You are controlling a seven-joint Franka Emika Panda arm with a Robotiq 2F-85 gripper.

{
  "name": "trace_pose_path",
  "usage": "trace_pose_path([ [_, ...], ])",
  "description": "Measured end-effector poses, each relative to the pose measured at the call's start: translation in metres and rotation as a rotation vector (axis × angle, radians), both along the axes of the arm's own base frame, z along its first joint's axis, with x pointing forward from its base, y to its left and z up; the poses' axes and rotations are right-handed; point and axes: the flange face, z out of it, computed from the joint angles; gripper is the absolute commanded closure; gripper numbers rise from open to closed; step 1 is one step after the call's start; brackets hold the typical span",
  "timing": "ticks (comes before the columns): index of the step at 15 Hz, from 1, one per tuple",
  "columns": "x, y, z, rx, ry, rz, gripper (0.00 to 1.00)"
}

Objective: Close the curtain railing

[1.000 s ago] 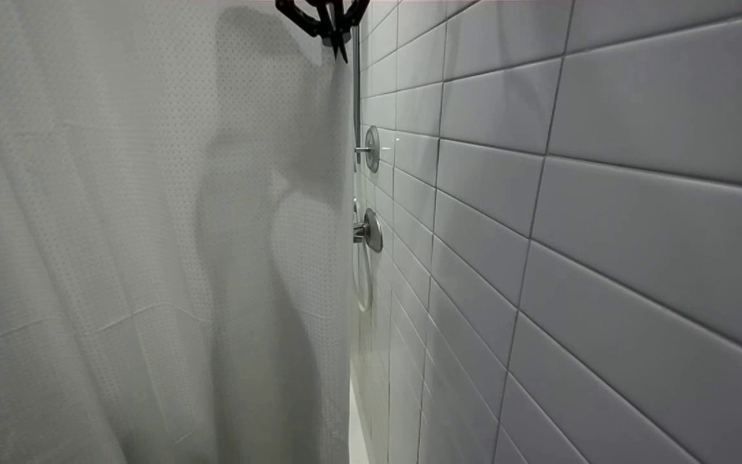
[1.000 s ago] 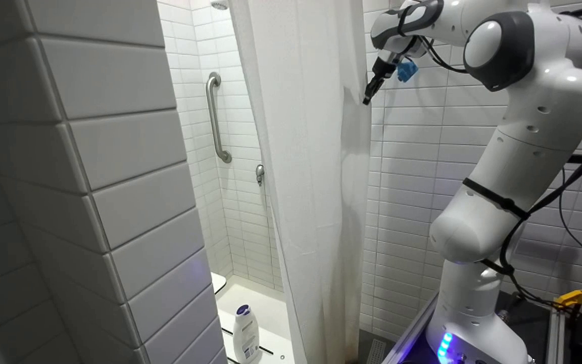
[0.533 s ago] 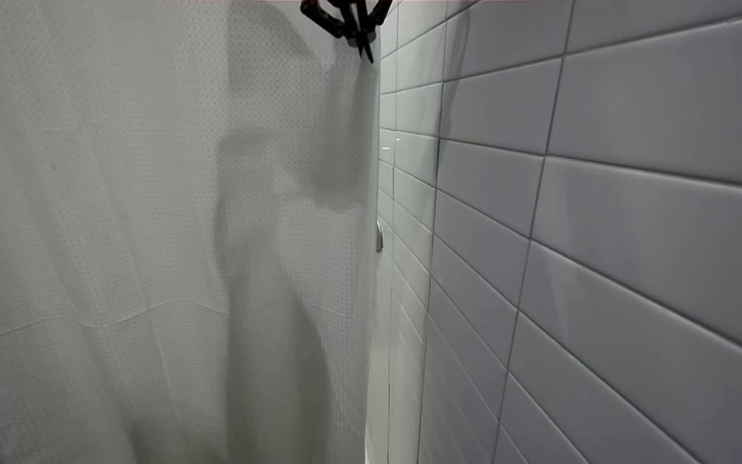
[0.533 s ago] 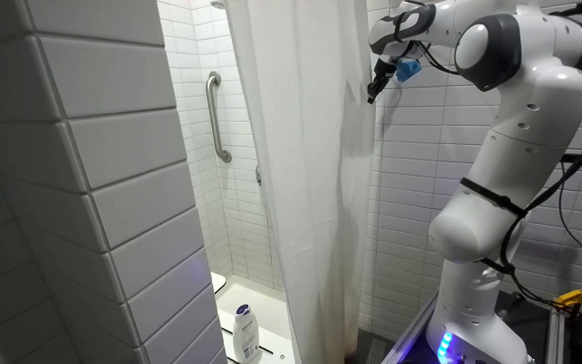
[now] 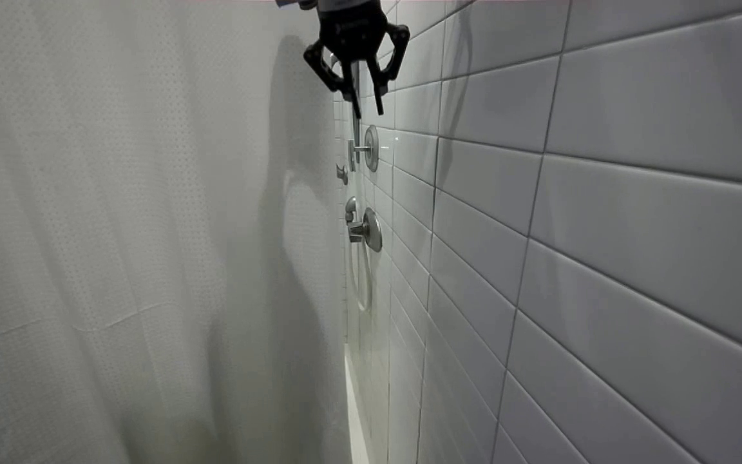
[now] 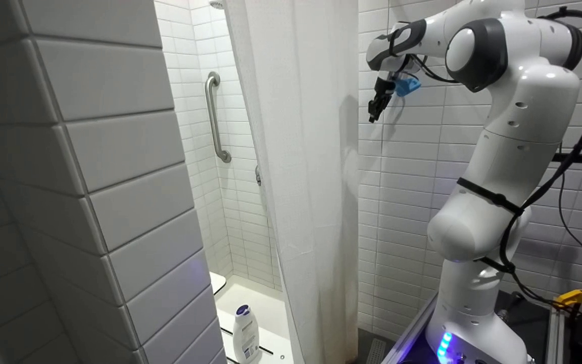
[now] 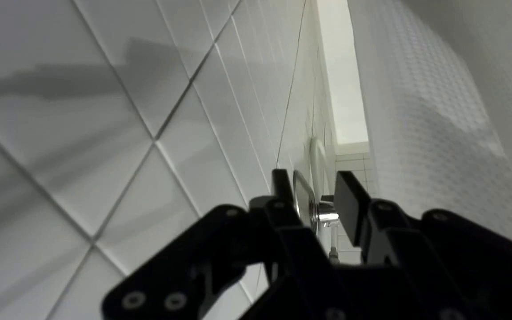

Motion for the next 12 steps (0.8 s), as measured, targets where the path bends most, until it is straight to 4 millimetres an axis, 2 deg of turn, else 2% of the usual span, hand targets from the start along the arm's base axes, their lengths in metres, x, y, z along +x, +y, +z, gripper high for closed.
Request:
trace_pose_path([
  [2, 0.0, -0.002, -0.015, 0.016, 0.029, -0.004, 0.23],
  [5, -0.003, -0.001, -0.025, 0.037, 0.055, -0.003, 0.02],
  [9, -0.015, 0.014, -0.033, 0.129, 0.112, 0.024, 0.0],
  [12, -0.035, 0.049, -0.036, 0.295, 0.153, 0.107, 0.0],
])
